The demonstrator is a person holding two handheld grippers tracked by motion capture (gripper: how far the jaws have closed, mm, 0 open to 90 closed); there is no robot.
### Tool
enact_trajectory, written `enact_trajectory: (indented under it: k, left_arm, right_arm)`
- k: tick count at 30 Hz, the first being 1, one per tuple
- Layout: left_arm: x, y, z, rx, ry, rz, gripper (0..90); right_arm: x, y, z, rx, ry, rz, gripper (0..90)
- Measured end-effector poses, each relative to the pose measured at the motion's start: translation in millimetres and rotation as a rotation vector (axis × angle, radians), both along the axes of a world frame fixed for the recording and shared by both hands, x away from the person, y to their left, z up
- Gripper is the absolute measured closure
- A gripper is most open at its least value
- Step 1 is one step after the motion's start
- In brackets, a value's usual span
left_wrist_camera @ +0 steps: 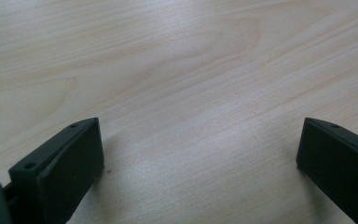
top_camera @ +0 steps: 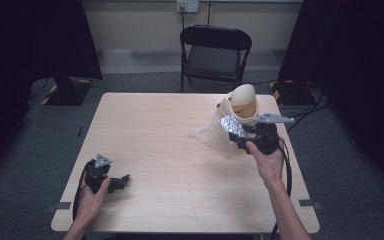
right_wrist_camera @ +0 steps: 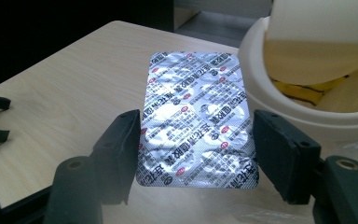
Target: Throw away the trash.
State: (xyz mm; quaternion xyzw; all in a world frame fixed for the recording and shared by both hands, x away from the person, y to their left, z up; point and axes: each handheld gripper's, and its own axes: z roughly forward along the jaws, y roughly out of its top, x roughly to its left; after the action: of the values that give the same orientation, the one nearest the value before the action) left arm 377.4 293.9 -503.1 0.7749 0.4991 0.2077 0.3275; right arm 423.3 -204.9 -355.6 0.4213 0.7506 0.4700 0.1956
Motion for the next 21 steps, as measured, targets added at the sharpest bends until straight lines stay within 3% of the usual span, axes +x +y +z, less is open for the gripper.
enact_trajectory:
  k: [7,16,21]
  left_arm:
    - [-0.1,0.0,0.1,0.002,0.0,0.001,0.0]
    - [-0.1,-0.1,0.1,0.001,0.0,0.001,0.0]
    - [-0.1,-0.1,0.0,0.002,0.0,0.001,0.0]
  right_arm:
    - [17.3,-10.0,1.7,-0.034,0.02,-0.042,34.4]
    - [37.1,-25.2,-6.5,-0.037,0.045,-0.091,34.4]
    - [45.6,-27.1,-2.7,-0.07,0.034,-0.121,34.3]
